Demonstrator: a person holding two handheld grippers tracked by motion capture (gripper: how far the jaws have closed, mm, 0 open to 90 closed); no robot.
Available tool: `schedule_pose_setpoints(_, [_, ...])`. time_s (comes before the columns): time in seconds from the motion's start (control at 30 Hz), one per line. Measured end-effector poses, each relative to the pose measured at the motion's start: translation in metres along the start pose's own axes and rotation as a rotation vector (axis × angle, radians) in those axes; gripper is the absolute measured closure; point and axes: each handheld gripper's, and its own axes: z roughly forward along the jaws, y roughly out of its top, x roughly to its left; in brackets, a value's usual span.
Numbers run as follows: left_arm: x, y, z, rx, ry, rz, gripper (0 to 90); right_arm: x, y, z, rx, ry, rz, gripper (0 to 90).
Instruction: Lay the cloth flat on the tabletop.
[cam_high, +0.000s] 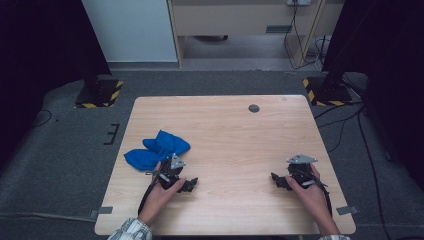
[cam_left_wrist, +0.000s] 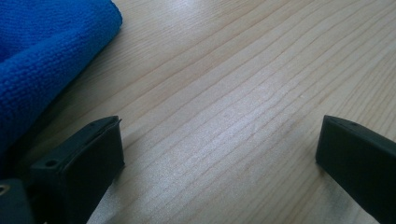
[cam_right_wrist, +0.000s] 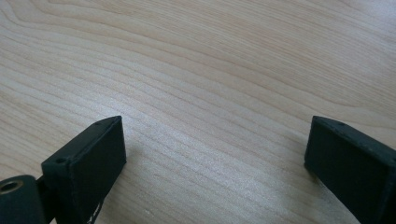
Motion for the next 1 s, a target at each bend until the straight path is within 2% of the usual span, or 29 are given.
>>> schedule_pose_setpoints(0.23, [0.000,0.000,0.000,-0.001,-0.003,0.002,0.1,0.001,0.000,0.000,-0.002,0.006,-0.003,5.5])
schedule_pose_setpoints(0.47, [0.002,0.001,-0.003,-0.005,0.007,0.011,4.0,0.002,0.000,0.000,-0.001,0.006,-0.004,5.4])
schedule_pose_setpoints(0.57, [0.003,0.002,-0.007,-0.028,0.011,-0.001,4.4,0.002,0.000,0.000,-0.001,0.006,-0.004,5.5])
schedule_pose_setpoints(0.63, [0.006,0.003,-0.013,-0.061,0.015,-0.019,4.5,0.002,0.000,0.000,-0.001,0.007,-0.004,5.5])
schedule_pose_setpoints(0.73, [0.010,0.004,-0.020,-0.085,0.037,-0.021,4.6,0.002,0.000,0.000,0.000,0.006,-0.003,5.4])
schedule_pose_setpoints(0.87, [0.015,0.005,-0.030,-0.133,0.040,-0.067,5.2,0.002,0.000,0.000,-0.001,0.005,-0.002,5.5])
schedule_pose_setpoints(1.0, [0.017,0.007,-0.041,-0.158,0.057,-0.049,5.2,0.002,-0.001,-0.001,0.000,0.004,0.001,5.5])
